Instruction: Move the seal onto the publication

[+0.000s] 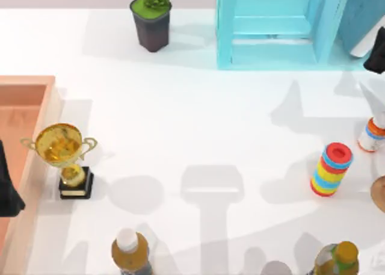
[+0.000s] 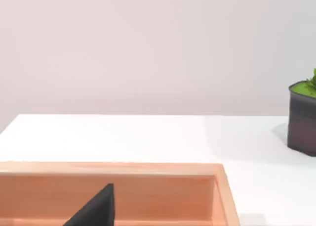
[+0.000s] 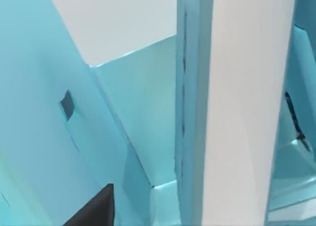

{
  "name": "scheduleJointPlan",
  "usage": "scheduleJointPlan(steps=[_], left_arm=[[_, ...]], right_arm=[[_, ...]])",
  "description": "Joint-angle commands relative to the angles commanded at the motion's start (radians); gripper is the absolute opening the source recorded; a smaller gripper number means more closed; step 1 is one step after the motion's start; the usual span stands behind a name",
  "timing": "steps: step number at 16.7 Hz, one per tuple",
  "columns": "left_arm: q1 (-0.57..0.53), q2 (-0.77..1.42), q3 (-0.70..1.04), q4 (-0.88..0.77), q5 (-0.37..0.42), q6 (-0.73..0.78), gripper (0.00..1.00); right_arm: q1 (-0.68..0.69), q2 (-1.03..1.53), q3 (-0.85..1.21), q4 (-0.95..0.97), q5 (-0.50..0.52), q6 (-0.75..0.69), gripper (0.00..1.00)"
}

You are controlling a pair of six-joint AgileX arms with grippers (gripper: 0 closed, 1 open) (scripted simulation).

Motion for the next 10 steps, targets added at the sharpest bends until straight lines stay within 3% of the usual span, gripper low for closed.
scheduleJointPlan(steps=[10], left_arm=[[0.000,0.000,0.000,0.000,0.000,0.000,1.00]], right_arm=[[0.003,0.012,0.171,-0.189,0.000,0.001,1.00]])
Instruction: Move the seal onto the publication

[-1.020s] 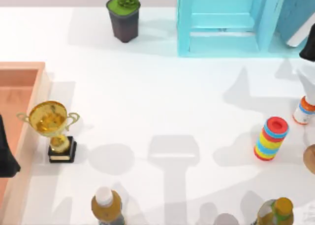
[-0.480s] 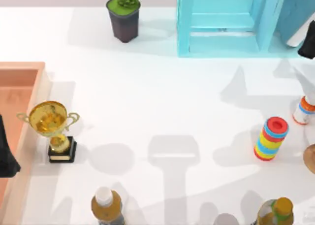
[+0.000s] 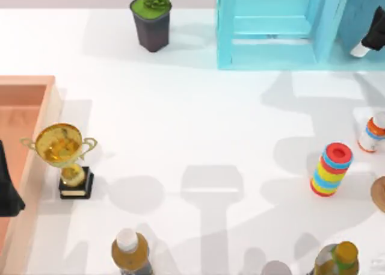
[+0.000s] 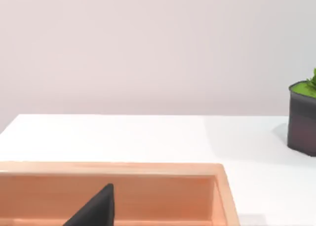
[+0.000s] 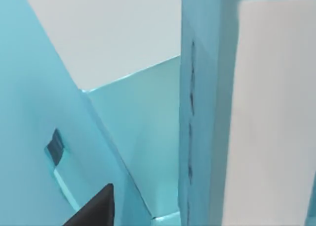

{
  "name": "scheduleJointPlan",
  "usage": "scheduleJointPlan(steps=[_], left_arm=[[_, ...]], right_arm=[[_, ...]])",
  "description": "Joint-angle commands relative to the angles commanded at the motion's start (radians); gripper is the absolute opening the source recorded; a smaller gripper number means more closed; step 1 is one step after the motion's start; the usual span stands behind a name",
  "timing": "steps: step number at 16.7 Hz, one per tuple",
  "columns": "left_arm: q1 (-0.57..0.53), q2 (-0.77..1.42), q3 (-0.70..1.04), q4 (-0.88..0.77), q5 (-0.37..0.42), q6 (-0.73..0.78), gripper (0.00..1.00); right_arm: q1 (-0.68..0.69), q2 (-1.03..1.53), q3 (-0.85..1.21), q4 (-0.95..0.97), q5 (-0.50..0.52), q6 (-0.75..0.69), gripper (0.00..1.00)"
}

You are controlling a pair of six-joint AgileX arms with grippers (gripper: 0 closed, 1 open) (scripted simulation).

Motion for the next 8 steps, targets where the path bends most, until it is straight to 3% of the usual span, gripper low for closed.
scheduleJointPlan(steps=[8], left_arm=[[0.000,0.000,0.000,0.000,0.000,0.000,1.00]], right_arm=[[0.010,0.149,0.230,-0.082,0.011,-0.001,1.00]])
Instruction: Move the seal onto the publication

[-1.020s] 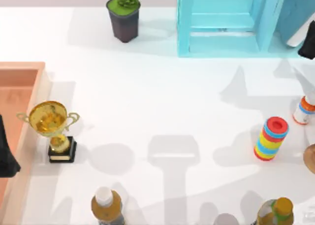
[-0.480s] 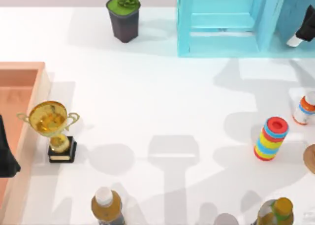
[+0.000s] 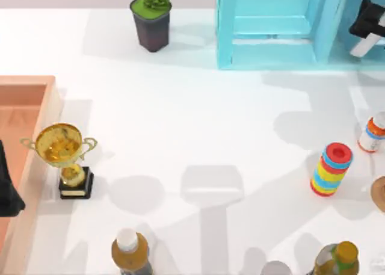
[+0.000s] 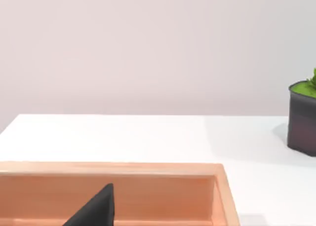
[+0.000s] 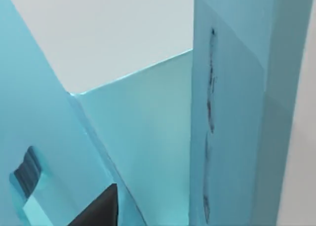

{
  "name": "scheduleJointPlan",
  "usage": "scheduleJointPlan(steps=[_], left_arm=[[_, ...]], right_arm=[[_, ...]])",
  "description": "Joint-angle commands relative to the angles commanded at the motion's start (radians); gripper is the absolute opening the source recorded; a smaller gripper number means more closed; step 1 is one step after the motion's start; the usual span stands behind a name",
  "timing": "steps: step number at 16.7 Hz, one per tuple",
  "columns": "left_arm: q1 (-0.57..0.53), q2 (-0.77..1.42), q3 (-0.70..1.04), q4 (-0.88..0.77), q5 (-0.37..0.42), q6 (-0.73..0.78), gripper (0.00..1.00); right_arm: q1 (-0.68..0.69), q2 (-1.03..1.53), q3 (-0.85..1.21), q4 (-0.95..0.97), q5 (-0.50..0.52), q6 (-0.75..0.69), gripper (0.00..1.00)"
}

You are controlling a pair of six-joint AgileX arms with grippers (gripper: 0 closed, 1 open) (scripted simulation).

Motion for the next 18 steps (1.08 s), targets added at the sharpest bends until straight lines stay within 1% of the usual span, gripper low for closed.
scheduleJointPlan(steps=[4,10,18], left_arm=[[0.000,0.000,0.000,0.000,0.000,0.000,1.00],[0.000,0.000,0.000,0.000,0.000,0.000,1.00],[0.000,0.000,0.000,0.000,0.000,0.000,1.00]], right_arm=[[0.002,0.060,0.062,-0.003,0.003,0.000,1.00],[0.002,0.069,0.071,-0.003,0.003,0.000,1.00],[0.002,0.069,0.071,-0.003,0.003,0.000,0.40]])
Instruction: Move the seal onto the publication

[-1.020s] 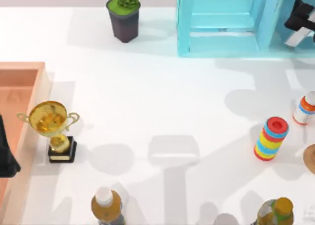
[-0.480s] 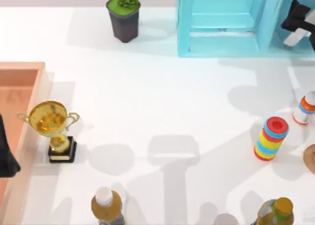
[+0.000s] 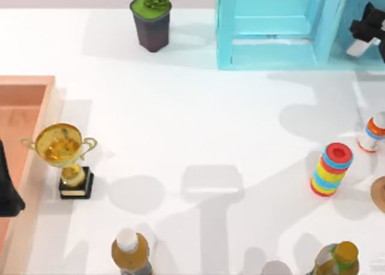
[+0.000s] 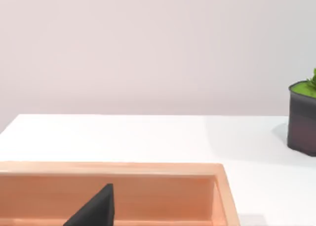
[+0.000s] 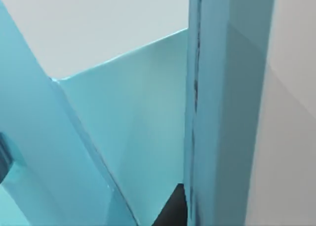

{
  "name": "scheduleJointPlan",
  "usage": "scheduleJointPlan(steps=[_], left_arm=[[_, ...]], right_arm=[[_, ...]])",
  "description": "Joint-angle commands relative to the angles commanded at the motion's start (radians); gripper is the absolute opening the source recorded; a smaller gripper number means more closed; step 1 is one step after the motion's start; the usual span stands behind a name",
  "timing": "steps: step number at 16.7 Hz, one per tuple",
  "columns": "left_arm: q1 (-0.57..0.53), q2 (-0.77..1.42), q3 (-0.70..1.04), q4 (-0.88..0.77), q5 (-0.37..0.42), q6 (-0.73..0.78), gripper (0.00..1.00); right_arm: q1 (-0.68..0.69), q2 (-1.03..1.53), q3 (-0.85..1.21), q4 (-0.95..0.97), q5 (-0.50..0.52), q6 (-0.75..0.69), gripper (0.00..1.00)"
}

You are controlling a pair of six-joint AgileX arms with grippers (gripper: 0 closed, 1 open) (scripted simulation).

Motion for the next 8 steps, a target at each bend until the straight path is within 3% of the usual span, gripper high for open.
scheduleJointPlan(steps=[5,8], left_arm=[[0.000,0.000,0.000,0.000,0.000,0.000,1.00],[0.000,0.000,0.000,0.000,0.000,0.000,1.00]], right_arm=[[0.000,0.000,0.000,0.000,0.000,0.000,0.02],[0.000,0.000,0.000,0.000,0.000,0.000,0.00]])
